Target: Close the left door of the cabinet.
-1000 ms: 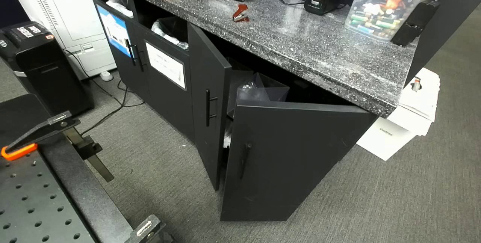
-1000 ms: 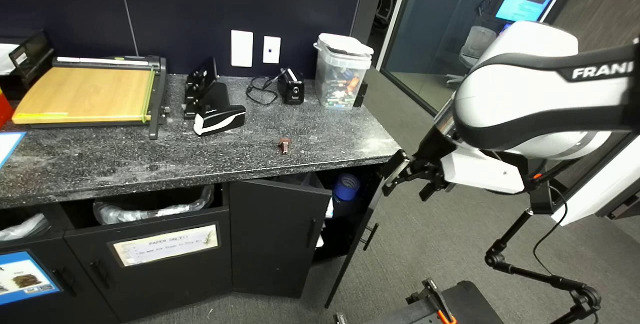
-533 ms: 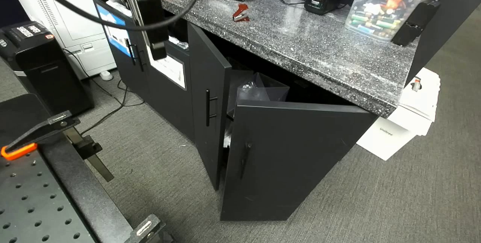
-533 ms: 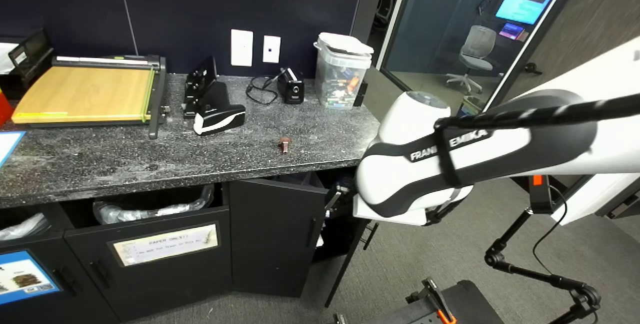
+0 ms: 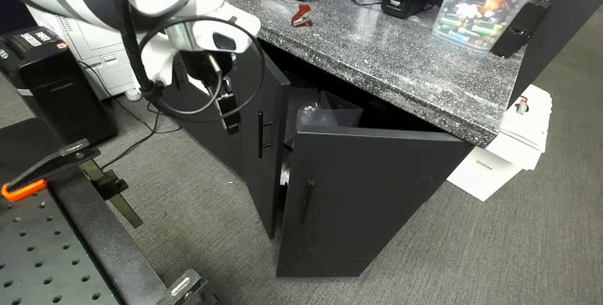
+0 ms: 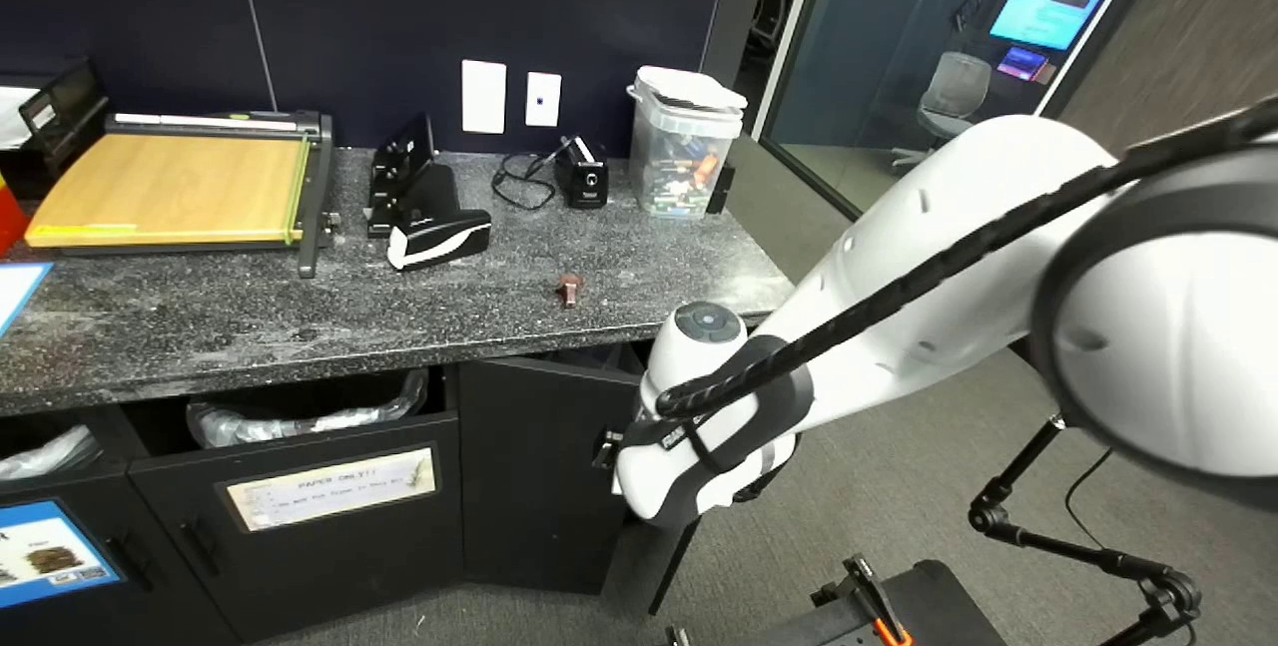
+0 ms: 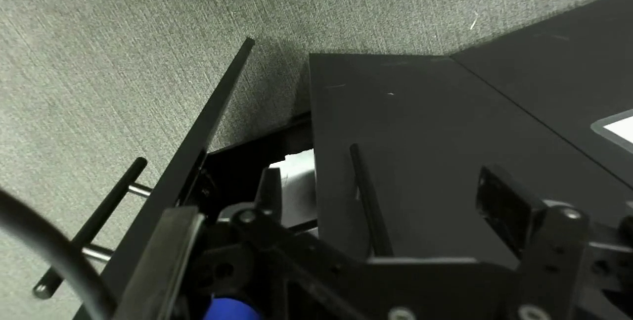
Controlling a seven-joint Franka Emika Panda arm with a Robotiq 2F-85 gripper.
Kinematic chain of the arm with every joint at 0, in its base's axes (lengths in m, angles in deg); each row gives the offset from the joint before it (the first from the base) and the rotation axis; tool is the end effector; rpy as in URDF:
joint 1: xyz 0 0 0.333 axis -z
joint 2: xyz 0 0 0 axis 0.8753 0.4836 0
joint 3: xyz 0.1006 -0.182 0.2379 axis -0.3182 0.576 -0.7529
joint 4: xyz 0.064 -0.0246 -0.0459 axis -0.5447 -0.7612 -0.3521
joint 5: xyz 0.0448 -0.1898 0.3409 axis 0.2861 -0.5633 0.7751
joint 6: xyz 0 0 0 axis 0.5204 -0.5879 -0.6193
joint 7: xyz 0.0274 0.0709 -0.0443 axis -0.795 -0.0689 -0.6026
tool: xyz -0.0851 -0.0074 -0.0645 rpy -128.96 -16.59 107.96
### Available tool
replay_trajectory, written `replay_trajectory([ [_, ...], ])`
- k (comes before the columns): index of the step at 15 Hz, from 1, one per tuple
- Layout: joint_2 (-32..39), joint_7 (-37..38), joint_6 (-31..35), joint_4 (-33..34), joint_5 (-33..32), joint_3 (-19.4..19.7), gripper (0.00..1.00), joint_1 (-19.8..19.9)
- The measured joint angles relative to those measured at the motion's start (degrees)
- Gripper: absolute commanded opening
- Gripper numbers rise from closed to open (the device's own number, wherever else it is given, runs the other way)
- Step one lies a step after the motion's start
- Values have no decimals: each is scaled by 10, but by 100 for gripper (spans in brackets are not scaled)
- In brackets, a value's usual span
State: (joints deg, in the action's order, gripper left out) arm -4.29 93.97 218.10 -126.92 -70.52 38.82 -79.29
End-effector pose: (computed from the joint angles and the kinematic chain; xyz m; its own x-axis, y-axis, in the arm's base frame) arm 0.5464 0.1141 0.1061 0.9407 -0.3010 0.1564 -0.3042 -0.9526 -0.0037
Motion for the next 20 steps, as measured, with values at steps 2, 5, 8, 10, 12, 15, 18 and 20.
replay_trajectory([
  [2, 57, 17, 28, 31, 5, 30, 100, -46],
  [5, 120, 30, 77, 61, 34, 73, 100, -108],
  [8, 164, 31, 121, 85, 82, 112, 100, -158],
  [10, 188, 31, 145, 99, 116, 135, 100, -183],
  [12, 209, 30, 159, 113, 147, 153, 100, -202],
  [15, 236, 30, 167, 135, 184, 173, 68, -223],
  [18, 262, 30, 167, 160, 210, 191, 42, -242],
  [20, 281, 30, 167, 177, 224, 206, 30, -257],
])
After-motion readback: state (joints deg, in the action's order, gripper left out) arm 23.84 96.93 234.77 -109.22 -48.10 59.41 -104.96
